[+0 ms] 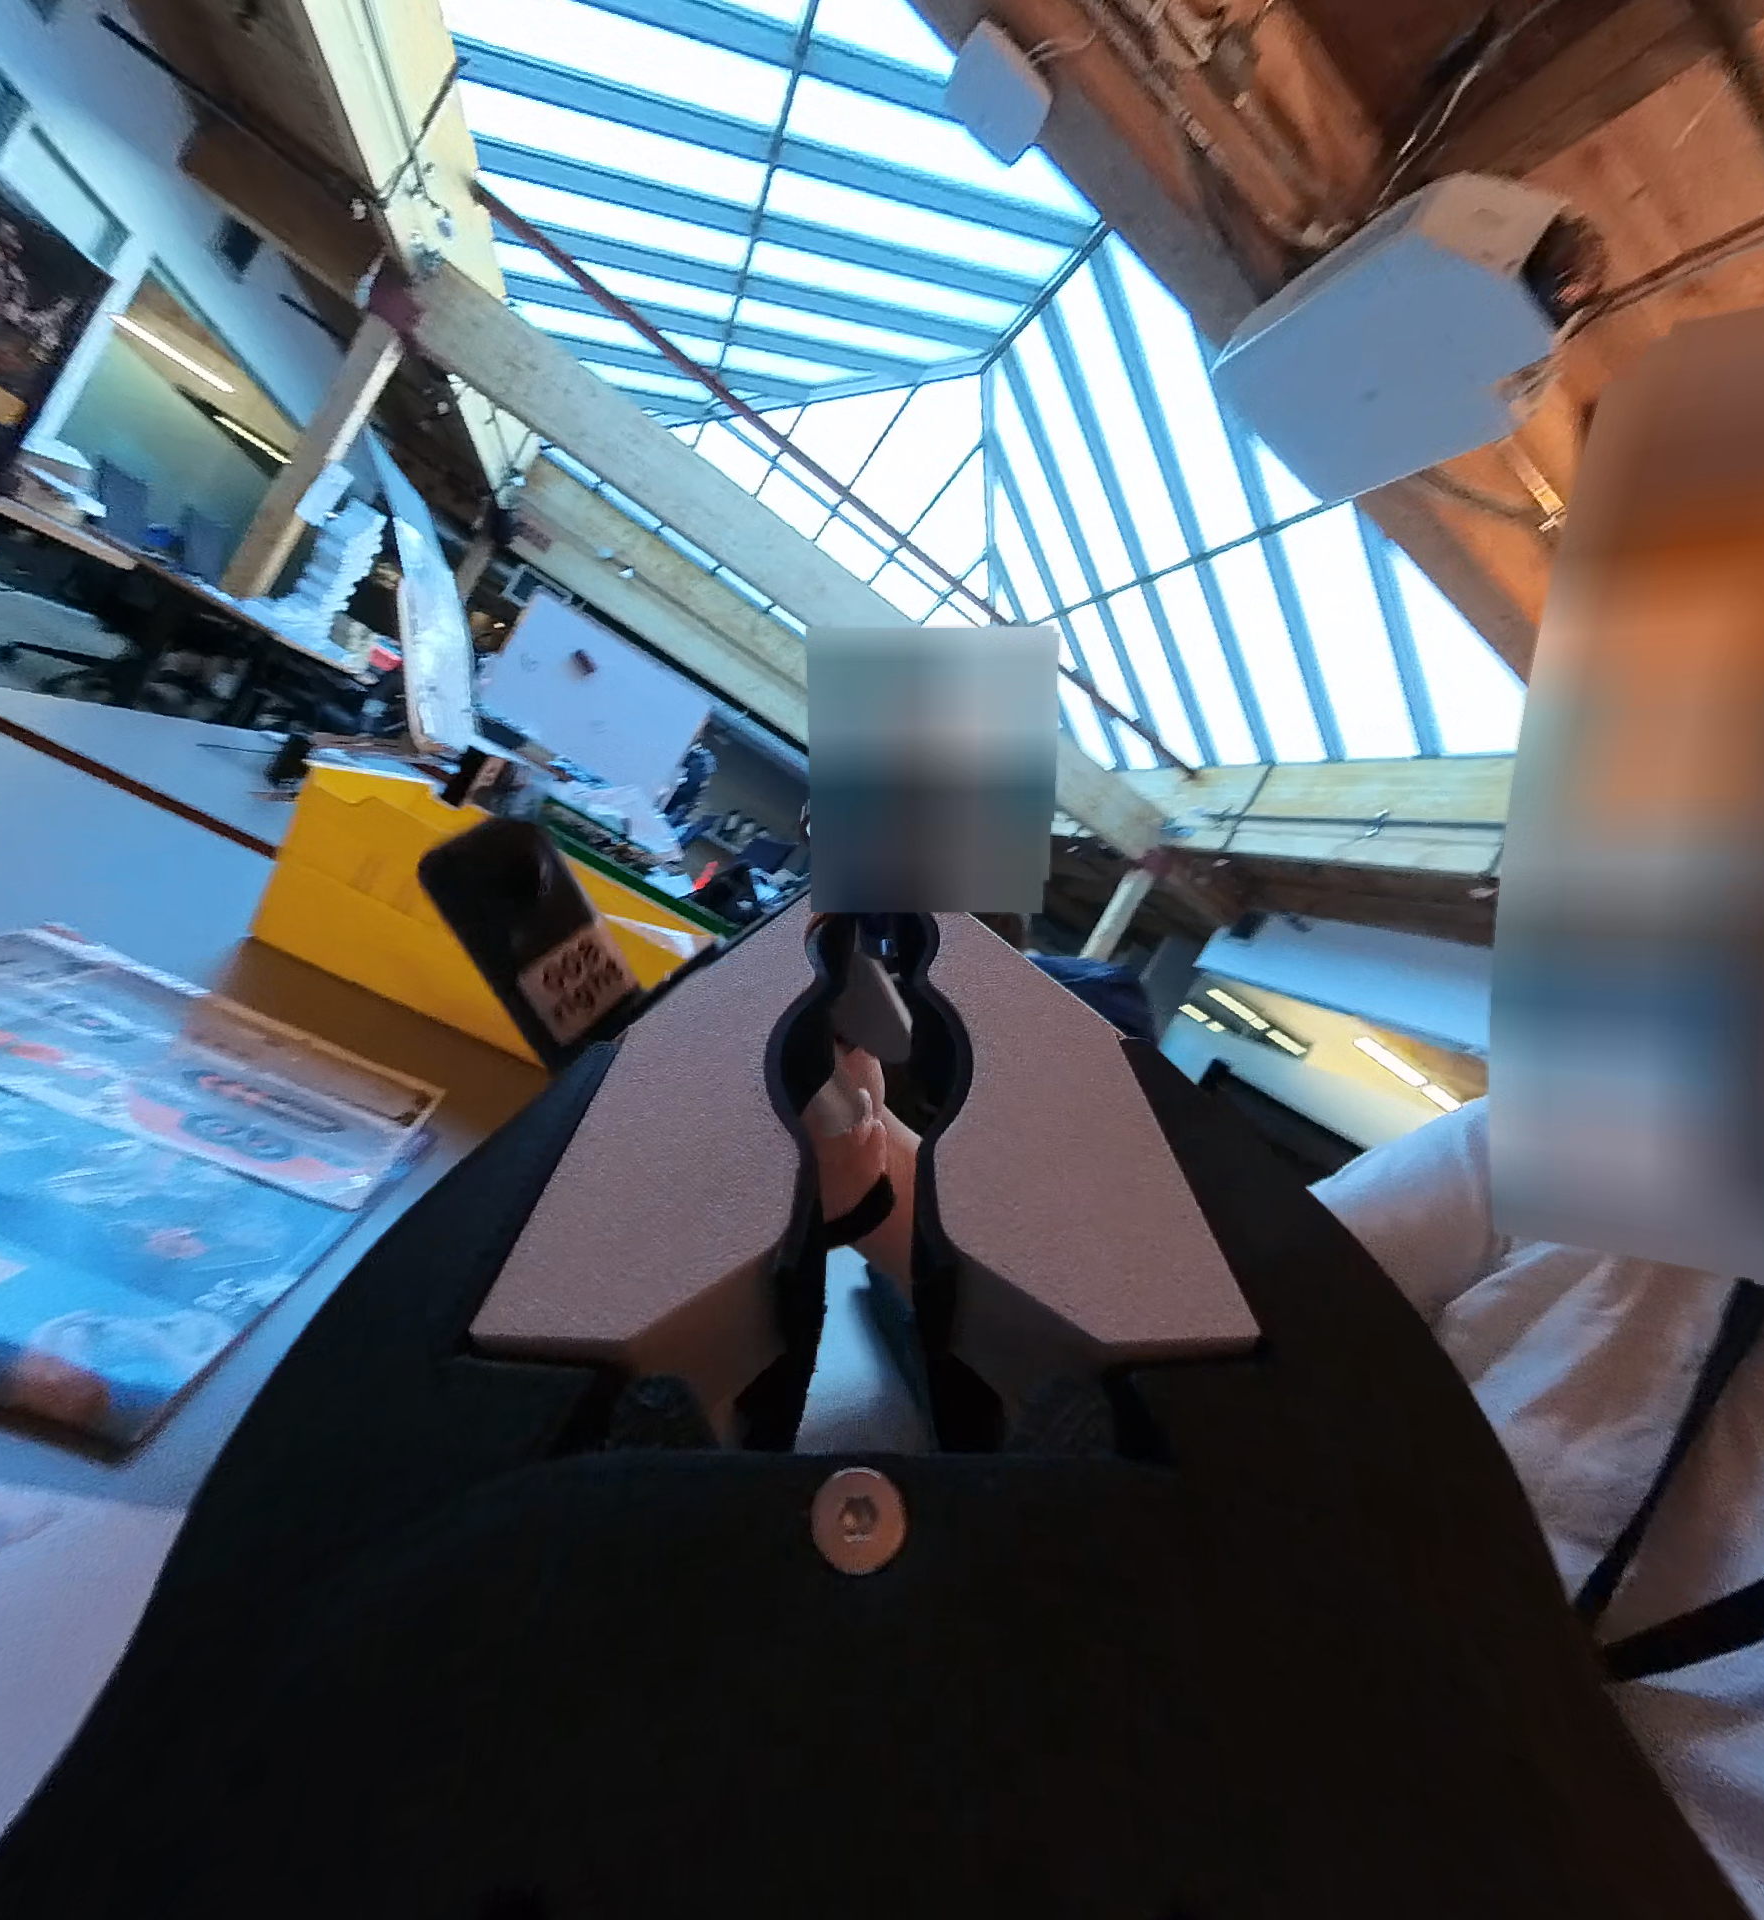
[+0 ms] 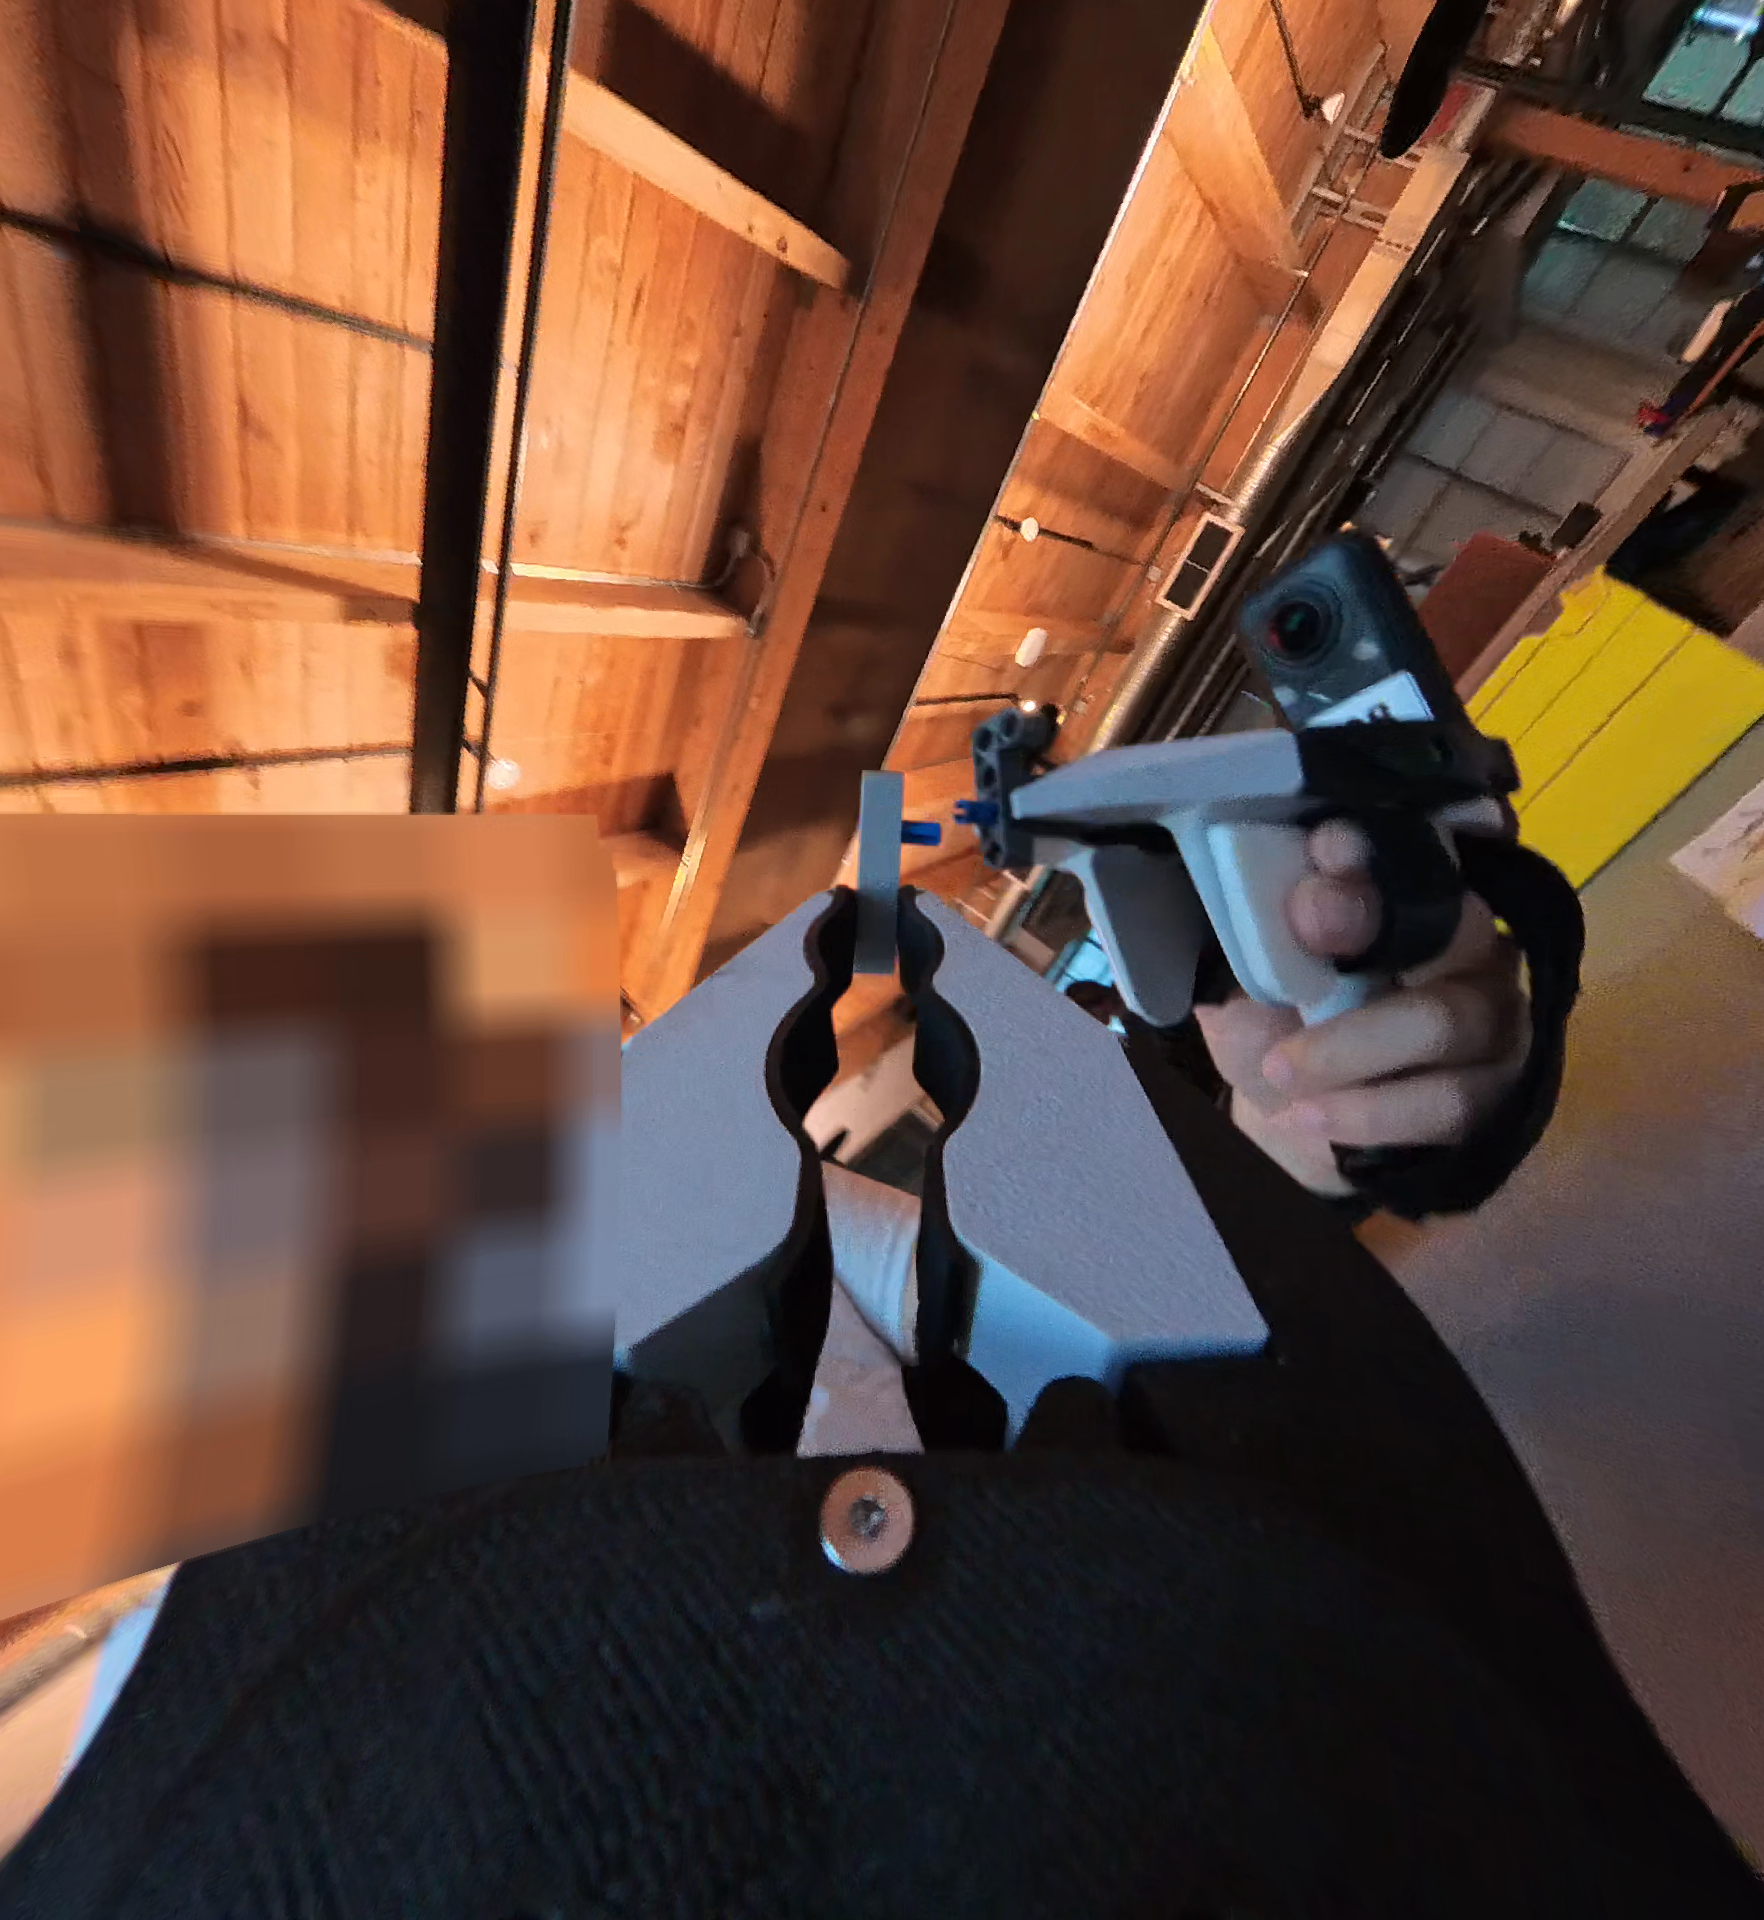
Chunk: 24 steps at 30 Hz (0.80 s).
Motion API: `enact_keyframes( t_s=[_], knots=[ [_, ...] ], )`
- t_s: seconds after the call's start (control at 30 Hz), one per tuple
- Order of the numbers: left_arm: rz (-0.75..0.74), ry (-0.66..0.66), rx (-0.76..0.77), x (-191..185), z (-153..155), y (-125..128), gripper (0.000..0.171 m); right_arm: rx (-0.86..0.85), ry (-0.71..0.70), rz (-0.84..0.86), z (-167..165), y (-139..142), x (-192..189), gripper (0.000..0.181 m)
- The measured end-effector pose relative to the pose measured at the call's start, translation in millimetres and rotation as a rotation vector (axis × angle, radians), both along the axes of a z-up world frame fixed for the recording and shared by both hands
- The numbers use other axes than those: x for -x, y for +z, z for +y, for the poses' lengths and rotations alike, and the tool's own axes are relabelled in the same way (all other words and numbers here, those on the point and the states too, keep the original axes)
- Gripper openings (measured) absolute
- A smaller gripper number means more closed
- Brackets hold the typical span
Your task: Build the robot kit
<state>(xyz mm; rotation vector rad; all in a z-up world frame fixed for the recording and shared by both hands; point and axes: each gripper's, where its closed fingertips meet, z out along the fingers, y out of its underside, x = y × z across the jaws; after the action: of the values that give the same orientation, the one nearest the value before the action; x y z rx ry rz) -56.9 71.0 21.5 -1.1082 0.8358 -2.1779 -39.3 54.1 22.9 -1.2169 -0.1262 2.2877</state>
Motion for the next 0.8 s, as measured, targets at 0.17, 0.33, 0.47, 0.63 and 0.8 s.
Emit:
enact_keyframes(
  t_s=[0.17,0.33,0.47,0.63,0.8],
  knots=[
    [0.103,0.023,-0.094,-5.1,-0.3,-14.1,0.004,0.206,0.047,-0.069,5.3,-42.6,1.5,0.005],
    [0.104,0.019,-0.078,-0.9,1.5,-14.7,0.004,0.296,0.003,-0.450,12.1,-106.5,14.0,0.005],
    [0.116,0.023,-0.069,0.9,3.5,-16.5,0.004,0.349,-0.028,-0.495,18.7,-118.7,5.5,0.006],
    [0.120,0.015,-0.043,0.2,6.2,-17.9,0.004,0.445,-0.098,-0.467,30.2,-126.0,-18.6,0.006],
    [0.139,0.005,-0.044,-1.7,4.8,-20.5,0.004,0.496,-0.075,-0.441,33.1,-130.9,-20.3,0.006]
  ],
)
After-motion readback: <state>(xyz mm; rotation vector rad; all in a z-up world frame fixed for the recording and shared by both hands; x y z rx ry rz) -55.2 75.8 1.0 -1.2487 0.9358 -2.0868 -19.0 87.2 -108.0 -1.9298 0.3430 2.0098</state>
